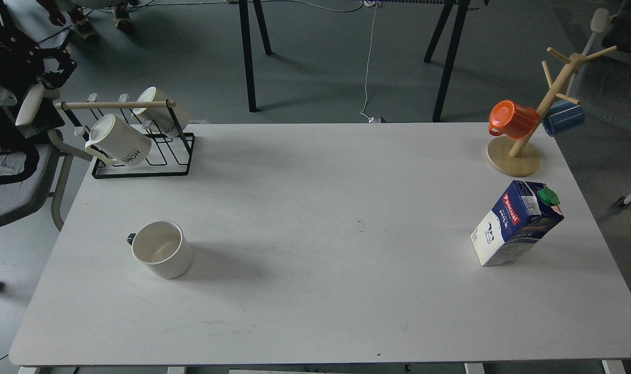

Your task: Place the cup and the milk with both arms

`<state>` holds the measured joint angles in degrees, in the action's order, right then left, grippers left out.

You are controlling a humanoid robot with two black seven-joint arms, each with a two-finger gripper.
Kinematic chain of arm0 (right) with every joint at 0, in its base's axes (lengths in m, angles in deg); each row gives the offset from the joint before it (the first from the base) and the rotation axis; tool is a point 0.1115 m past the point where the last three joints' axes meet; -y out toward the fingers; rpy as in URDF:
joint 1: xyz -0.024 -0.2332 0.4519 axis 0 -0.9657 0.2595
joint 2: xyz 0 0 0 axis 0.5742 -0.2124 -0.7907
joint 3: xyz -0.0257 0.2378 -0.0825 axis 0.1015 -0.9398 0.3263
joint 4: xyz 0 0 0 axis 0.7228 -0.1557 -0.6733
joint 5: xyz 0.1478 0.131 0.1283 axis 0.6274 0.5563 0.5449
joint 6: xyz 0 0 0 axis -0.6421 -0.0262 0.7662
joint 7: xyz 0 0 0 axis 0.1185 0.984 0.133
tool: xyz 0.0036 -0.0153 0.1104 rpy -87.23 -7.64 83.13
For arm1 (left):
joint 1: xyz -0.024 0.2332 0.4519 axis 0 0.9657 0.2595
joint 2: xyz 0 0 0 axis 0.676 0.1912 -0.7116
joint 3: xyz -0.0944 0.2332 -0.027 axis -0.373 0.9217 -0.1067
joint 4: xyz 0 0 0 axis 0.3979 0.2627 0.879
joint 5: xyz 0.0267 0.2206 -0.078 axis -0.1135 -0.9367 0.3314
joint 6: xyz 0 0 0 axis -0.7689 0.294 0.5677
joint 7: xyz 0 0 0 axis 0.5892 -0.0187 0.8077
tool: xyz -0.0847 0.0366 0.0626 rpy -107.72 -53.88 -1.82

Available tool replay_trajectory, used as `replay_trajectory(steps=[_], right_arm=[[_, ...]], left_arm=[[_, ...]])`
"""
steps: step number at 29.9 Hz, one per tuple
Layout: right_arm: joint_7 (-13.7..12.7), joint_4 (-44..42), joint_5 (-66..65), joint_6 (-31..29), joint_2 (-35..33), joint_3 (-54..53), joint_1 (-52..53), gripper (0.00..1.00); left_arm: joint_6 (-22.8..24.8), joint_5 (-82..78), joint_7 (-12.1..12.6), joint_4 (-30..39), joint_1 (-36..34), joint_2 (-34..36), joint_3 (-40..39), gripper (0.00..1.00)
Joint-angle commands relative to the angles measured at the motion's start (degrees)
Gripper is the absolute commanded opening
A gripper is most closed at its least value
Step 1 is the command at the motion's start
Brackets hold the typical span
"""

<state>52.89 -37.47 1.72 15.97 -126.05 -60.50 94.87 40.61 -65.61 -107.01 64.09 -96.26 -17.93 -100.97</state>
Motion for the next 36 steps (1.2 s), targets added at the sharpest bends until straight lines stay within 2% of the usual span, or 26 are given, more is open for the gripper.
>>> replay_trajectory(steps=[1, 3, 6, 7, 9, 14, 16, 19, 22, 26, 33, 36], right_arm=[[0.06, 0.2, 0.0, 0.0, 0.2, 0.02, -0.02, 0.99], [0.06, 0.2, 0.0, 0.0, 0.37, -0.06, -0.02, 0.99], [0.15, 0.2, 0.0, 0.0, 0.46, -0.06, -0.02, 0.99], [0.15, 0.11, 0.0, 0.0, 0.46, -0.06, -0.02, 0.99], [0.15, 0.2, 0.0, 0.0, 0.55, -0.06, -0.02, 0.99], [0.15, 0.11, 0.0, 0.0, 0.55, -0.24, -0.02, 0.99], [0.15, -0.24, 0.0, 0.0, 0.37, -0.41, 0.25, 0.99], [-0.11, -0.16, 0.0, 0.0, -0.07, -0.33, 0.34, 0.99], [-0.11, -0.24, 0.0, 0.0, -0.15, -0.33, 0.25, 0.99], [-0.03, -0.33, 0.0, 0.0, -1.12, -0.41, -0.02, 0.99], [0.15, -0.42, 0.0, 0.0, -2.0, -0.59, -0.02, 0.99], [0.24, -0.51, 0.0, 0.0, -2.09, -0.59, -0.02, 0.99]], left_arm=[[0.0, -0.09, -0.15, 0.05, 0.1, 0.0, -0.03, 1.0], [0.0, -0.01, 0.02, -0.04, 0.1, 0.0, -0.03, 1.0], [0.0, 0.52, -1.12, -0.39, 0.01, -0.08, -0.99, 1.0], [0.0, 0.78, -1.81, -0.65, 0.01, 0.0, -2.04, 1.0], [0.0, 1.23, -4.71, -2.32, 0.28, -0.7, -4.06, 1.0], [0.0, 0.35, -6.74, -4.0, -0.43, -0.61, -3.72, 1.0], [0.0, -1.75, -8.9, -3.73, -0.42, 0.0, -3.72, 1.0], [0.0, -11.92, -8.9, -3.82, -3.4, 4.12, -3.54, 1.0], [0.0, -31.06, -8.9, -2.68, -5.52, 7.38, -3.63, 1.0], [0.0, -52.88, -8.9, 4.95, -7.19, 10.71, -4.42, 1.0], [0.0, -73.7, -8.9, 29.64, -6.32, 17.58, -3.37, 1.0], [0.0, -90.65, -8.9, 35.45, -4.3, 17.93, -2.84, 1.0]])
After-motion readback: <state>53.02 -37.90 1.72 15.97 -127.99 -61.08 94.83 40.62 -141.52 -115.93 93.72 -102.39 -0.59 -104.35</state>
